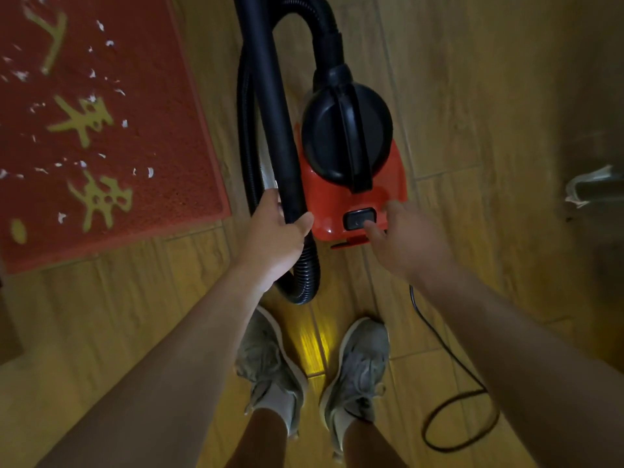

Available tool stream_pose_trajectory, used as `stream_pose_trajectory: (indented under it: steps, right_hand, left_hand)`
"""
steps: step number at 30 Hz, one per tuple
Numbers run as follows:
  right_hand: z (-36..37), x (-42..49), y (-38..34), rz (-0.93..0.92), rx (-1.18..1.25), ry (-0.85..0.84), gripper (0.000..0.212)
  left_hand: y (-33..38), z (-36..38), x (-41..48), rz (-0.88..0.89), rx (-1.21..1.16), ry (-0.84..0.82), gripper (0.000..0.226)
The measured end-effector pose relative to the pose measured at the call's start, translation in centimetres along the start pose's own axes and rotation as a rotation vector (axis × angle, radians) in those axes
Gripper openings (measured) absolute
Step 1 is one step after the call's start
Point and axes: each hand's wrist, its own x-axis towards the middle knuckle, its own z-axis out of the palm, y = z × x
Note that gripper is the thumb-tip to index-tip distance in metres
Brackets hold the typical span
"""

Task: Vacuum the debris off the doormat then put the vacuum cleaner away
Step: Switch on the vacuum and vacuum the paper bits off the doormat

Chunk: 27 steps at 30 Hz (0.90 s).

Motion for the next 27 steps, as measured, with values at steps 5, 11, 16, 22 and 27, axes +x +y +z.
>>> stream_pose_trajectory:
  steps: [5,11,16,22,27]
  right_hand:
    - [0.9,0.8,0.5,0.0,0.003,0.034,0.04]
    - [1.6,1.5,-0.1,0.0,0.051,0.107,0.037]
    - [2.3,1.8,-0.2,-0.011,0.067,0.131,0.033]
    - [2.5,2.4,-0.2,-0.014,0.042,0.143,0.029]
    - [2.5,2.6,-0.3,0.024,0.02,0.156,0.028]
  left_hand:
    - [-1.6,1.1,-0.3,0.002,-0.03,0.016,0.022]
    - [-2.8,1.3,-0.2,0.016,0.004,0.049,0.022]
    - [-3.8,1.2,-0.2,0.042,-0.011,0.065,0.021]
    - [-5.0,1.1,-0.4,0.047,-0.041,0.088,0.021]
    - [-5.8,0.9,-0.4,0.042,-0.016,0.098,0.027]
